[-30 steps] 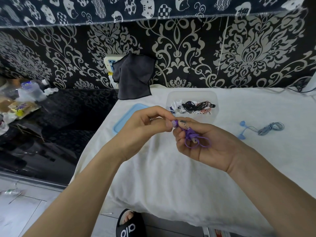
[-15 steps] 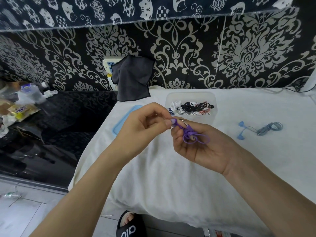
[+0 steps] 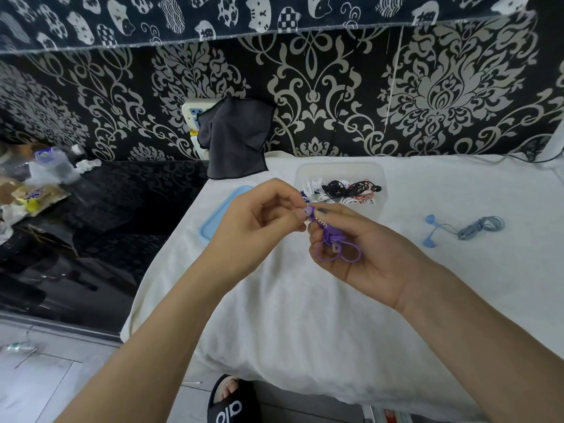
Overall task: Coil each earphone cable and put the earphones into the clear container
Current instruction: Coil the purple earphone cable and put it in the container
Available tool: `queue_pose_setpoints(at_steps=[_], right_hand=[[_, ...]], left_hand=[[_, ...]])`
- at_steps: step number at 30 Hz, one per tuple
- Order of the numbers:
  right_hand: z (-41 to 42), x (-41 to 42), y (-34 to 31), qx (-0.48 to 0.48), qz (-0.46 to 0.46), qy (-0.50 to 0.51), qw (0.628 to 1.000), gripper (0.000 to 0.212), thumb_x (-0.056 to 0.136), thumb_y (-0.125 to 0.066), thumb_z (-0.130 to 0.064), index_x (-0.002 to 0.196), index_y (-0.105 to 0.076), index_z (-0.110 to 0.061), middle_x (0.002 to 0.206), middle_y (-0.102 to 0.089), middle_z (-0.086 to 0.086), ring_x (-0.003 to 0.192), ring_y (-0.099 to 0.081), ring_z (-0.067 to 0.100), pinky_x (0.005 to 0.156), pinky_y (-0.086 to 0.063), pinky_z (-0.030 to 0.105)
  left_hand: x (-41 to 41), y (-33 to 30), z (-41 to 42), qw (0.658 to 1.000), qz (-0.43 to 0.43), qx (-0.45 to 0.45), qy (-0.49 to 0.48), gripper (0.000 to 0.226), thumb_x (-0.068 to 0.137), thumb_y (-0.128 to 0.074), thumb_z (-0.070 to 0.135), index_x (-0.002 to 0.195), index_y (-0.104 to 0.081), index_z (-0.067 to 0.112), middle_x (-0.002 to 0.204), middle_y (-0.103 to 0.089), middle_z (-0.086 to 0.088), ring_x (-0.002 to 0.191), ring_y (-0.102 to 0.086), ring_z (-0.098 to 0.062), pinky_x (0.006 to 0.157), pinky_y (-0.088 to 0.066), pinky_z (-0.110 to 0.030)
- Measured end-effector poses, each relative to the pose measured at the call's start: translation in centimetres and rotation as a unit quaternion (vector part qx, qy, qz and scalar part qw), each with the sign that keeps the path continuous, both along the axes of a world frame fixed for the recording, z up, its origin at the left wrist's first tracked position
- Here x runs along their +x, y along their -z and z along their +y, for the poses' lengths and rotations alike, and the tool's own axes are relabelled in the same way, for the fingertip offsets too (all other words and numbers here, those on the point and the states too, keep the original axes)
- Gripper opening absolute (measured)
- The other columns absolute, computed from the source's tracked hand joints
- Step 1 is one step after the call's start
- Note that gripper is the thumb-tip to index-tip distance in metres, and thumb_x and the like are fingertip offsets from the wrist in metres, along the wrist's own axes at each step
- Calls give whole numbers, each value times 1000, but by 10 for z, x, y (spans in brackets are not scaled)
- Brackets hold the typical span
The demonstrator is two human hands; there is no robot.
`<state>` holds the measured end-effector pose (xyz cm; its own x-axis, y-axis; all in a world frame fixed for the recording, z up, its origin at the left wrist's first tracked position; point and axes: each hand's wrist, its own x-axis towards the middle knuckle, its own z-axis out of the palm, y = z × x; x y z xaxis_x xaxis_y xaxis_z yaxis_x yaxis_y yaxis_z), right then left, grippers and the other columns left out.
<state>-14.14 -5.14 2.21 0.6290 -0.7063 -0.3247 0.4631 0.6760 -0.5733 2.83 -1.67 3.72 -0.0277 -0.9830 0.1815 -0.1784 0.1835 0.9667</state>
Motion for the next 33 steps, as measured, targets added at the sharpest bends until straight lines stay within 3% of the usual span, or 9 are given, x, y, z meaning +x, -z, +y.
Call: queue_pose_setpoints(at_steps=[7, 14, 23, 28, 33], right_hand=[[1, 1, 0, -47, 38, 15, 998, 11, 93, -61, -5, 102, -68, -7, 79, -66, 5, 61, -60, 12, 58, -53, 24], [3, 4, -1, -89, 68, 40, 993, 9, 93, -61, -6, 97, -69, -8, 75, -66, 2, 60, -60, 11, 61, -53, 24], [6, 5, -2, -152, 123, 89, 977, 6, 93, -64, -7, 92, -70, -9, 71, -62, 3, 60, -60, 14, 64, -50, 27], [8, 6, -3, -203, 145, 125, 960, 10, 94, -64, -5, 88, -70, -10, 70, -65, 5, 61, -58, 15, 62, -49, 31], [7, 5, -5, -160, 103, 95, 977, 18, 93, -64, -6, 80, -75, -14, 72, -63, 5, 62, -59, 14, 66, -48, 29]], left_hand=[[-1, -2, -2, 1000, 9, 18, -10, 5, 91, -63, -7, 92, -62, -3, 75, -65, -14, 69, -64, -19, 75, -55, -29], [-4, -1, -4, 999, 36, 38, -16, 2, 87, -61, 1, 88, -63, 2, 75, -64, -15, 67, -62, -17, 72, -54, -27], [-5, -1, -6, 996, 55, 59, -35, 16, 92, -62, -6, 80, -61, 3, 80, -68, -18, 72, -63, -22, 73, -55, -31], [-6, -2, -6, 990, 113, 87, -24, 7, 80, -66, 6, 75, -60, 5, 80, -67, -18, 67, -62, -21, 71, -55, -30], [-3, -1, -7, 987, 130, 94, -2, 2, 85, -63, 8, 83, -65, 8, 81, -66, -15, 73, -61, -23, 76, -54, -31]])
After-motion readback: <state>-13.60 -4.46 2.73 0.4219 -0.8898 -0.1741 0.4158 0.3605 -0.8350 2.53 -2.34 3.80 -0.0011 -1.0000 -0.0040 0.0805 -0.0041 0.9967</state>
